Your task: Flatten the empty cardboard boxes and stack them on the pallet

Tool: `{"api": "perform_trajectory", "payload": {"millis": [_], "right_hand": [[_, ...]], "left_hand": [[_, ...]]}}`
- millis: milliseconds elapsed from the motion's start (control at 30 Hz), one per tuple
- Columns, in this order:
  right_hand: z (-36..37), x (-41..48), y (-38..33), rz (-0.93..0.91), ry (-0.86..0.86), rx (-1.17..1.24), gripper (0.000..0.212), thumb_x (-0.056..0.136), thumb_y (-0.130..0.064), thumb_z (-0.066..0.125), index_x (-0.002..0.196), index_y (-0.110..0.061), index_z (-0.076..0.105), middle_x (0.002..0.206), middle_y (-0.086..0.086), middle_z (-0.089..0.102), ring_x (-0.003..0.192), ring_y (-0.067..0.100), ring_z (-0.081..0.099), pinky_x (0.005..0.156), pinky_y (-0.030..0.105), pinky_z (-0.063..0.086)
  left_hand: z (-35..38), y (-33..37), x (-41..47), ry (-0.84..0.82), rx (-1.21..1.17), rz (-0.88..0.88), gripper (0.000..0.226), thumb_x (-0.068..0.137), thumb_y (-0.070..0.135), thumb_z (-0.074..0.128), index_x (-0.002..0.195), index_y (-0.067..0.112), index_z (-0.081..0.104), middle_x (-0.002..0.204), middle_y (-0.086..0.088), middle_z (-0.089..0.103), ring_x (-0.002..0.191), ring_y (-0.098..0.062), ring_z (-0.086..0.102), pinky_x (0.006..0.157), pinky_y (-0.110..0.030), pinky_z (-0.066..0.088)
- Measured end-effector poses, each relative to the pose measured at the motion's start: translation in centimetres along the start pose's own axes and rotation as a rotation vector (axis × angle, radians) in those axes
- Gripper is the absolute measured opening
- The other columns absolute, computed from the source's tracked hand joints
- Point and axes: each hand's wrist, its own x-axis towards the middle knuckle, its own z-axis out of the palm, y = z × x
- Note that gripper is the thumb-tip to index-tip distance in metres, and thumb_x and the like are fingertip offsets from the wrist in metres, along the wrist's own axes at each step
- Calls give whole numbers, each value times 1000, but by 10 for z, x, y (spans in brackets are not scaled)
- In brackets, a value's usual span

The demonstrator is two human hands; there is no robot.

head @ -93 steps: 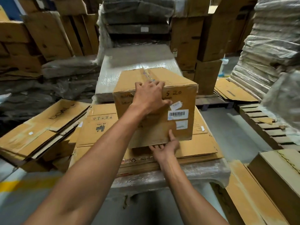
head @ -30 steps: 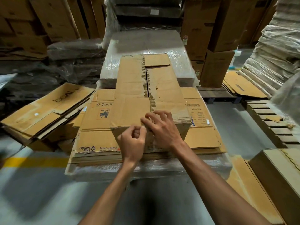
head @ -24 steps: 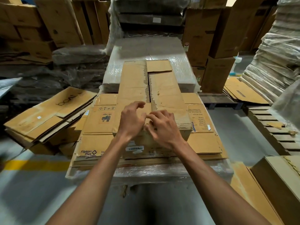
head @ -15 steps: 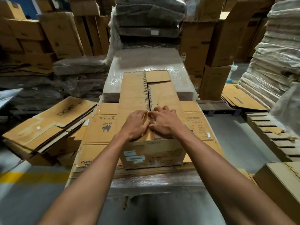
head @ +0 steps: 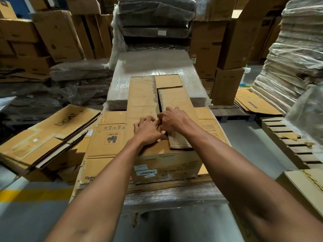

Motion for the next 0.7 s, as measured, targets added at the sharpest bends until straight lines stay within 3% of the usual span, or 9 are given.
{"api": "perform_trajectory", "payload": {"millis": [100, 233, 333, 433, 567, 700], "right_hand": [[-2, 1, -4, -16, 35, -19, 12, 97, -29, 53, 95, -18, 57, 90, 6, 55, 87, 32, 58, 79, 42, 51], [-2, -4, 0, -20, 86, 15, 12, 100, -25, 50, 96, -16, 57, 98, 10, 58, 82, 29, 52, 71, 39, 43], [-11, -8, 9, -38, 86, 60, 13, 97, -18, 54, 100, -12, 65, 103, 12, 65, 80, 28, 58, 67, 36, 44], [-39, -11, 27, -58, 42, 157, 22, 95, -24, 62, 115, -20, 72, 109, 9, 60, 89, 24, 59, 75, 34, 51], [-66, -11, 58, -76, -94, 326, 24, 100, -21, 59, 119, -30, 70, 122, 3, 57, 101, 24, 62, 77, 39, 64], [-81, -12, 81, -124, -147, 330, 26, 101, -22, 59, 117, -38, 71, 131, -2, 60, 118, 23, 57, 98, 46, 54]], "left_hand": [[-7, 6, 7, -51, -91, -46, 60, 79, 44, 79, 134, 30, 60, 137, -5, 46, 132, -28, 35, 109, -51, 24], [-14, 13, 11, -87, -174, -75, 31, 80, 29, 78, 107, 30, 64, 116, -5, 64, 122, -30, 50, 108, -54, 27], [-22, 17, 9, -100, -216, -76, 29, 74, 29, 81, 95, 26, 61, 105, -3, 68, 112, -30, 58, 106, -51, 38], [-32, 18, 2, -29, -240, -122, 44, 60, 42, 93, 84, 20, 64, 92, 1, 68, 99, -25, 58, 94, -41, 35], [-34, 27, -17, 102, -256, -145, 64, 49, 52, 95, 95, 19, 64, 86, 3, 66, 90, -22, 56, 92, -41, 29], [-43, 39, -47, 320, -236, -22, 62, 52, 54, 94, 89, 24, 55, 78, 9, 61, 82, -15, 53, 86, -37, 26]]}}
